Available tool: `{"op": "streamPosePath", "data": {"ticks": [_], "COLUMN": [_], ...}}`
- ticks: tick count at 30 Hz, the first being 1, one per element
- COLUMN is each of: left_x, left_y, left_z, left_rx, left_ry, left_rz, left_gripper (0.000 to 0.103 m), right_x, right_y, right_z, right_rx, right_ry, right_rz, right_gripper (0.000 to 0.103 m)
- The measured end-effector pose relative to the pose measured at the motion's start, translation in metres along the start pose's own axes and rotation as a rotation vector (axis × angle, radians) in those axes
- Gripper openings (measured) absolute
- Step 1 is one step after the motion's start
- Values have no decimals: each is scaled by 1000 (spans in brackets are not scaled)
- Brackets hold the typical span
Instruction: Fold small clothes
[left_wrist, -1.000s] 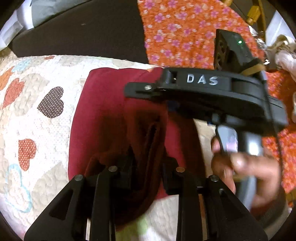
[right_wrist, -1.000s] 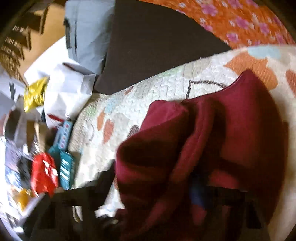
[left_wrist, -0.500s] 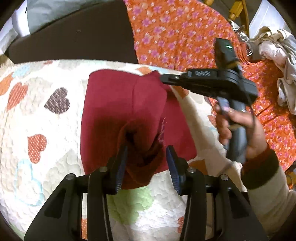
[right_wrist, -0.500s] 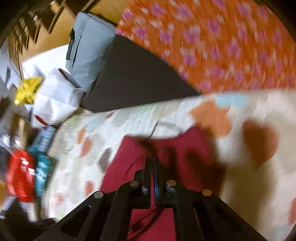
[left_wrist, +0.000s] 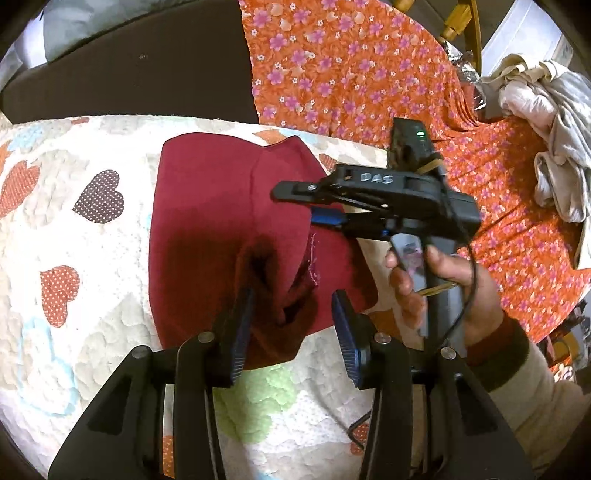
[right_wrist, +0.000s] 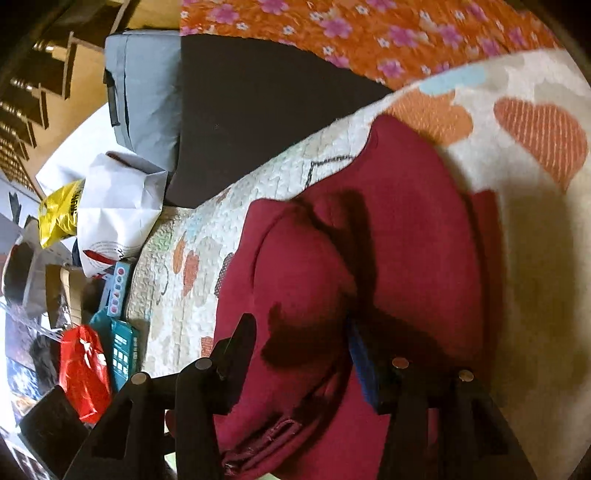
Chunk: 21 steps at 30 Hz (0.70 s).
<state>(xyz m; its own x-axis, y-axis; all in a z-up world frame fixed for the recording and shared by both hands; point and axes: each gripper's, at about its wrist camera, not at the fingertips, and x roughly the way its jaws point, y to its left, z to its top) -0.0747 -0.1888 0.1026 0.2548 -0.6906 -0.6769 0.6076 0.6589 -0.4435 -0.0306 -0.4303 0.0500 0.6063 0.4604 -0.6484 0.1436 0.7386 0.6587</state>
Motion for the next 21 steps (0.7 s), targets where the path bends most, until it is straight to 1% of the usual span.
{"op": "streamPosePath", "data": {"ticks": [3,5,7,9,13,16,17,18,19,21], "left_x": [0,1,1,0,5,12,13,14,15,15], "left_y": [4,7,8,7,2,0,-1,-3,-6,-14], "left_z": [-2,-1,-1,-2,-5,-8,-9,-9,-8,-4], "left_rx": [-8,-24,-36,-23,-5,2,4,6,8,22], "left_ry": [6,13,15,12,24,36,39,40,43,40], "left_rz": [-5,-9,-10,-2,10,13,13,11,7,-18], "left_gripper": [42,42,42,42,42,42,42,42,42,42], "right_x": [-15,-18,-14,-12,-4,12,15,17,18,11], "right_y": [-1,1,-1,-2,-2,3,7,10,14,18], "right_z": [-8,-14,-20,-22,-20,-16,-16,-16,-16,-15], "right_rx": [10,-18,-27,-25,12,-3,-27,-49,-72,-94], "right_ry": [-30,-16,14,11,2,14,3,-5,-10,-30], "right_rz": [26,-8,-27,-26,38,29,22,10,-12,-20], "right_gripper": [49,51,52,52,56,56,51,42,20,18]}}
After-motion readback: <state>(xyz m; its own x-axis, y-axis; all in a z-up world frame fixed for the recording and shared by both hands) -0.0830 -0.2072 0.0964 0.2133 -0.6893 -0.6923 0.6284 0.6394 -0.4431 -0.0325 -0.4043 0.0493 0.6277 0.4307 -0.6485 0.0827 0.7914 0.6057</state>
